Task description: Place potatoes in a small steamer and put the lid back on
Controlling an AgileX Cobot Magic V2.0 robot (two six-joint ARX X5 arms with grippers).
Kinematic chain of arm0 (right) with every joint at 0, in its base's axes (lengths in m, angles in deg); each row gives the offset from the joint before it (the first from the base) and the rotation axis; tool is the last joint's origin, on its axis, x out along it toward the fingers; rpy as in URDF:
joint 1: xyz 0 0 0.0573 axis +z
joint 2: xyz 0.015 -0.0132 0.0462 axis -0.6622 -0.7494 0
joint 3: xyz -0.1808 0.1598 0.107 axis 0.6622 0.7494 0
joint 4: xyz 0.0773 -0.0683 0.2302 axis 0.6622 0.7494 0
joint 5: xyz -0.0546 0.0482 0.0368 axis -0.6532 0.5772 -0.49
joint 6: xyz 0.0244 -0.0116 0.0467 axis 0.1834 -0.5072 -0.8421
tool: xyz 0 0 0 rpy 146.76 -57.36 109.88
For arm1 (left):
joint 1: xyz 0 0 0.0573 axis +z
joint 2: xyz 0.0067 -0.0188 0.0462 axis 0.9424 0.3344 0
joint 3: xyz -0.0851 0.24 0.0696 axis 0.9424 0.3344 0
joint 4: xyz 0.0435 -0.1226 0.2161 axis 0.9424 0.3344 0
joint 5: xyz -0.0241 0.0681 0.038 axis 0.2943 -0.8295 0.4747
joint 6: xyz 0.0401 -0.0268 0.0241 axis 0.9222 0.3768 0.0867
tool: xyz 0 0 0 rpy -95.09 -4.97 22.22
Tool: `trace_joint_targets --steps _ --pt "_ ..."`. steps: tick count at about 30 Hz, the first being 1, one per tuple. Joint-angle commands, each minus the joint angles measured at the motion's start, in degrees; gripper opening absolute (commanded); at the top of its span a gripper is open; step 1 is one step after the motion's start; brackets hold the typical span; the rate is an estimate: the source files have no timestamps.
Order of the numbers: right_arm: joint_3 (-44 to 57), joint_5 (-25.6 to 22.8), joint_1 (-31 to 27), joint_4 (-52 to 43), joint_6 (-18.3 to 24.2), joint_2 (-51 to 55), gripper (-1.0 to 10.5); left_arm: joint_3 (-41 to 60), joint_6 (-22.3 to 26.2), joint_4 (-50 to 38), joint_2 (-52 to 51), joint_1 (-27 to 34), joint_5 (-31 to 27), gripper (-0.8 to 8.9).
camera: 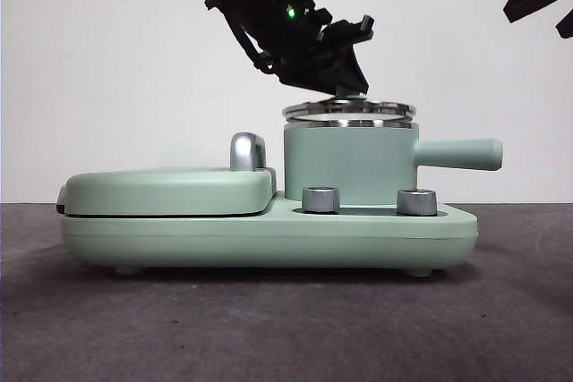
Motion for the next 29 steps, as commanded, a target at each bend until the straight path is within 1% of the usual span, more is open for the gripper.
trace_joint_targets --steps 1,13,18,23,26,27,29 --pt "-0.1 -0.3 0.6 -0.4 -0.6 -0.1 2.8 -2.4 0.8 -0.3 1.6 -0.3 0.1 0.09" --pt "-0.1 -0.3 0.6 -0.4 -0.8 -0.1 2.8 -2.4 2.1 1.0 2.8 -0.3 0.1 0.09" --pt "-0.1 -0.3 0.6 -0.4 -0.8 -0.1 2.8 -2.4 3.8 1.1 3.6 -0.3 0.1 0.09" --pt "-0.1 -0.3 0.6 -0.5 -0.8 -0.1 2.8 -2.3 3.8 3.3 4.2 -0.2 0.1 0.10" --pt "-0.1 -0.3 0.6 -0.5 -0.8 -0.1 2.8 -2.3 4.9 5.1 4.2 -0.2 0.1 0.10" --pt "-0.1 -0.3 0.6 -0.5 -0.8 -0.1 2.8 -2.3 5.0 5.4 4.2 -0.2 0.1 0.13" --pt "-0.1 -0.3 0.6 -0.5 -0.8 -0.1 2.8 -2.3 5.0 5.4 4.2 -0.2 0.1 0.62"
